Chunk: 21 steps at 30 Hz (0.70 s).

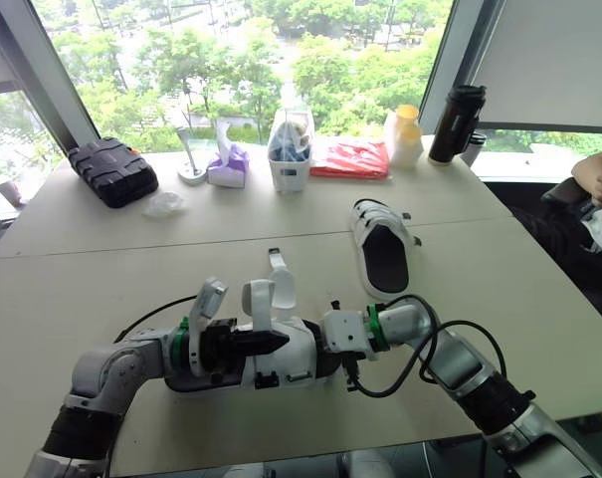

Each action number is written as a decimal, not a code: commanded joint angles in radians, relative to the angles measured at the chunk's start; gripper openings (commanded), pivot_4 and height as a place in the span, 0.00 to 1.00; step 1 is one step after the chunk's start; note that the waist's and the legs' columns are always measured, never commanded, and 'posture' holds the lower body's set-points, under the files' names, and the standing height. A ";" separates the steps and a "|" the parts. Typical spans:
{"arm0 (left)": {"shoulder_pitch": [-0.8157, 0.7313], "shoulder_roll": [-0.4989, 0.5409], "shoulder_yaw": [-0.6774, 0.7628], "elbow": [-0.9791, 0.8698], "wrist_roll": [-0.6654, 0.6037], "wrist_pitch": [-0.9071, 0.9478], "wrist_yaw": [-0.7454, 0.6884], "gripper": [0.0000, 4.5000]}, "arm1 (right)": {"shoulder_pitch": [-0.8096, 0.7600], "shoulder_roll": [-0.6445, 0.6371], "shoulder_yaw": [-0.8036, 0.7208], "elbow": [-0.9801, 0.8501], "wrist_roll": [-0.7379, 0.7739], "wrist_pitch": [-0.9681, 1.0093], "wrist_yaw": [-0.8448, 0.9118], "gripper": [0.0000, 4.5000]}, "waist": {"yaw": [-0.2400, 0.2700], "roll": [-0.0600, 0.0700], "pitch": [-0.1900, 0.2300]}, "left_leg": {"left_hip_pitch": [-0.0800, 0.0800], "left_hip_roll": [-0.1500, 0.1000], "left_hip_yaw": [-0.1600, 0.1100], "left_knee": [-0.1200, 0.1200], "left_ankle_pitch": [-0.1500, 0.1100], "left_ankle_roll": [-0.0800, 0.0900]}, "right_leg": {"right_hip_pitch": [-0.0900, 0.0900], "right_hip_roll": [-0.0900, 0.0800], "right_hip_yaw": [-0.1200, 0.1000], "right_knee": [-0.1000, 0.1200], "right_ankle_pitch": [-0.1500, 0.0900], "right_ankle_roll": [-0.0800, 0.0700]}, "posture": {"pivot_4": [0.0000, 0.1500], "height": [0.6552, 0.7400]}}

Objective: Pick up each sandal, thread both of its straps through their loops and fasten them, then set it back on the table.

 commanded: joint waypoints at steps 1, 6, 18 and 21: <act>-0.003 -0.001 0.013 -0.034 0.022 -0.064 -0.022 0.02 | 0.056 -0.024 0.080 0.065 -0.080 0.060 0.017 0.00 | 0.000 0.000 0.000 | 0.000 0.000 0.000 0.000 0.000 0.000 | 0.000 0.000 0.000 0.000 0.000 0.000 | 1.00 1.00; 0.028 0.027 -0.011 -0.090 0.048 -0.094 -0.051 0.02 | 0.059 -0.025 0.080 0.061 -0.080 0.062 0.016 0.00 | 0.000 0.000 0.000 | 0.000 0.000 0.000 0.000 0.000 0.000 | 0.000 0.000 0.000 0.000 0.000 -0.001 | 1.00 1.00; 0.102 0.065 -0.049 -0.133 0.139 -0.206 -0.077 0.02 | 0.060 -0.026 0.080 0.056 -0.080 0.068 0.015 0.00 | 0.000 0.000 0.000 | 0.000 0.001 0.000 -0.001 0.000 0.000 | 0.000 0.000 0.000 -0.001 0.000 -0.001 | 1.00 1.00; 0.108 0.067 -0.064 -0.117 0.191 -0.277 -0.092 0.02 | 0.060 -0.025 0.080 0.055 -0.078 0.071 0.016 0.00 | 0.000 0.000 0.000 | 0.000 0.001 0.000 -0.001 0.000 0.000 | 0.000 0.001 0.000 -0.001 0.000 -0.001 | 1.00 1.00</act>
